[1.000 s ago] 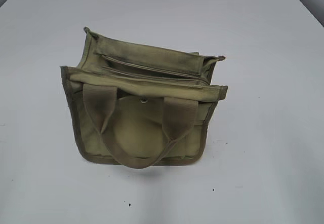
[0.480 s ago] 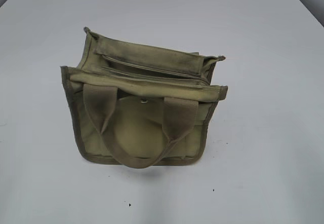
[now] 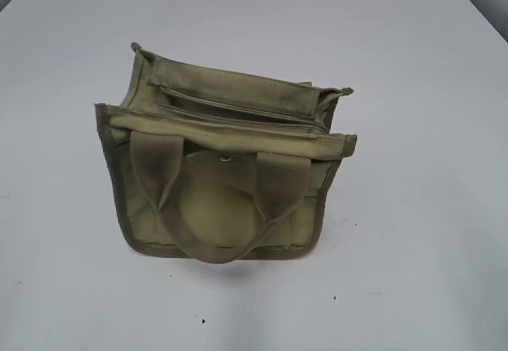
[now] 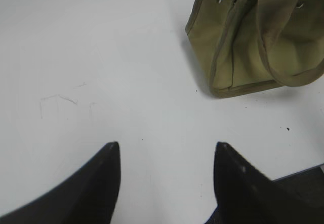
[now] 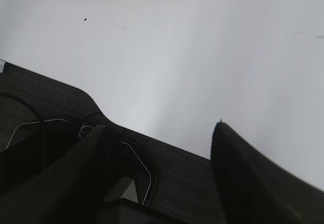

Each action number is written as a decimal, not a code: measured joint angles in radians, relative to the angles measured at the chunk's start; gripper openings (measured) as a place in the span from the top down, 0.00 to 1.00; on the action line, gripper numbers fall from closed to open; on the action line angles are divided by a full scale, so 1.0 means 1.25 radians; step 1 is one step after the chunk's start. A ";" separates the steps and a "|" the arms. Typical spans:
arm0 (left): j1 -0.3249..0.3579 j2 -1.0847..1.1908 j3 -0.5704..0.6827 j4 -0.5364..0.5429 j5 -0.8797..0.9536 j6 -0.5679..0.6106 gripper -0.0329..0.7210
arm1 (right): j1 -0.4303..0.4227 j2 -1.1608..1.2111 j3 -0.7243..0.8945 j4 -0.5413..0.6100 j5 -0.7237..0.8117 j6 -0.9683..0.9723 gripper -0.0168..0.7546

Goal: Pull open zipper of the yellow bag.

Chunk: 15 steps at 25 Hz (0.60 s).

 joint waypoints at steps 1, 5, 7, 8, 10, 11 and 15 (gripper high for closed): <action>0.000 0.000 0.000 0.000 0.000 0.000 0.35 | 0.000 0.000 0.000 0.000 0.000 0.000 0.34; 0.004 0.000 0.000 0.000 0.000 0.000 0.35 | -0.012 -0.005 0.000 0.002 -0.001 0.000 0.34; 0.022 0.000 0.000 0.000 0.000 0.000 0.35 | -0.048 -0.021 0.000 0.009 -0.001 0.000 0.34; 0.036 0.000 0.000 0.000 0.000 0.000 0.35 | -0.071 -0.035 0.000 0.014 -0.001 0.000 0.34; 0.064 -0.002 0.000 0.000 0.000 0.000 0.35 | -0.136 -0.084 0.000 0.026 -0.002 0.000 0.34; 0.078 -0.004 0.000 0.000 0.000 0.000 0.35 | -0.163 -0.111 0.000 0.030 -0.002 0.000 0.34; 0.099 -0.013 0.000 0.000 0.000 0.000 0.35 | -0.248 -0.241 0.000 0.038 -0.002 0.000 0.34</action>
